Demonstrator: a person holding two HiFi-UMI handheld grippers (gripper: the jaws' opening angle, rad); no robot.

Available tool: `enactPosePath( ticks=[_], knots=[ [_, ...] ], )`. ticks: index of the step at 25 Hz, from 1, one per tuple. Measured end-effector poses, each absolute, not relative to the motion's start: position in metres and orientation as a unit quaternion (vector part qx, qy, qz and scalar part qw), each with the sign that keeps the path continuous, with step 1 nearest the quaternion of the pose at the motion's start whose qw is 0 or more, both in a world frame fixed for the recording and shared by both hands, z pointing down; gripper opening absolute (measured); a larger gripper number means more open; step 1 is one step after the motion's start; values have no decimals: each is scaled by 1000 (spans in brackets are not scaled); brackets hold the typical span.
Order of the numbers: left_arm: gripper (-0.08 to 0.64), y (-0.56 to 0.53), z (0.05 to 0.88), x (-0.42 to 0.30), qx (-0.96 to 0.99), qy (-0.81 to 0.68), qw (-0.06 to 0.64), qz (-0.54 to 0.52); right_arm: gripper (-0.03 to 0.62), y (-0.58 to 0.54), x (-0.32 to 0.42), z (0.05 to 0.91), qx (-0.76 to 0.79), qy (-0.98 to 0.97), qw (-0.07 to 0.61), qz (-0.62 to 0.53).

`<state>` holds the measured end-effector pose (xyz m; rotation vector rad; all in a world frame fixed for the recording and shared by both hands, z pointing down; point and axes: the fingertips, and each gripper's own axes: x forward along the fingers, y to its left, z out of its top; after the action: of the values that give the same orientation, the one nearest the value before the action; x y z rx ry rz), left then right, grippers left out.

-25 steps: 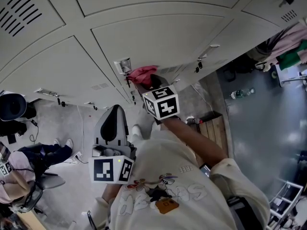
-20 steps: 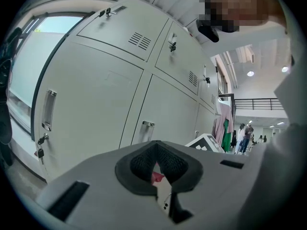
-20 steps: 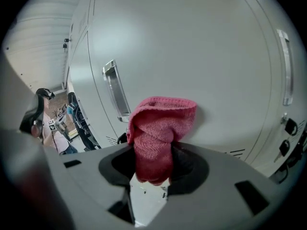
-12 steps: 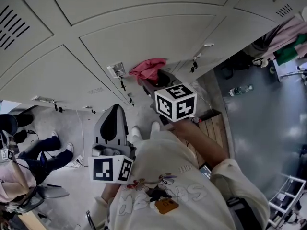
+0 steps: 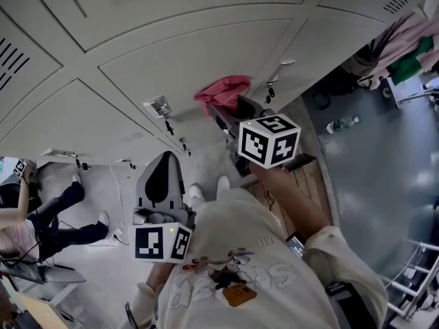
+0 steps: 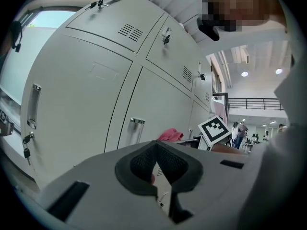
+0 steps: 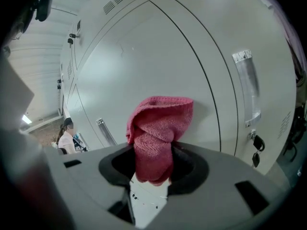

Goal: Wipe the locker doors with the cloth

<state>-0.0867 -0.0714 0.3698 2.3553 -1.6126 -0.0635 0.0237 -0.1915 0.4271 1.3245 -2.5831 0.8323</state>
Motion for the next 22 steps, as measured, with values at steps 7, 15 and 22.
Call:
enactPosePath(
  ticks=[7,15,22],
  knots=[
    [6,-74,368,-80,820,-554,139,-20,161,-179,18,406,402,-878,-1,261],
    [6,-76,363,-82,816,-563,128,-17,160,-152,17,375,379,-901,-32,208],
    [6,-75,366,-83,814,-566,130,-13,160,-125,22,386,393,-907,-18,153]
  ],
)
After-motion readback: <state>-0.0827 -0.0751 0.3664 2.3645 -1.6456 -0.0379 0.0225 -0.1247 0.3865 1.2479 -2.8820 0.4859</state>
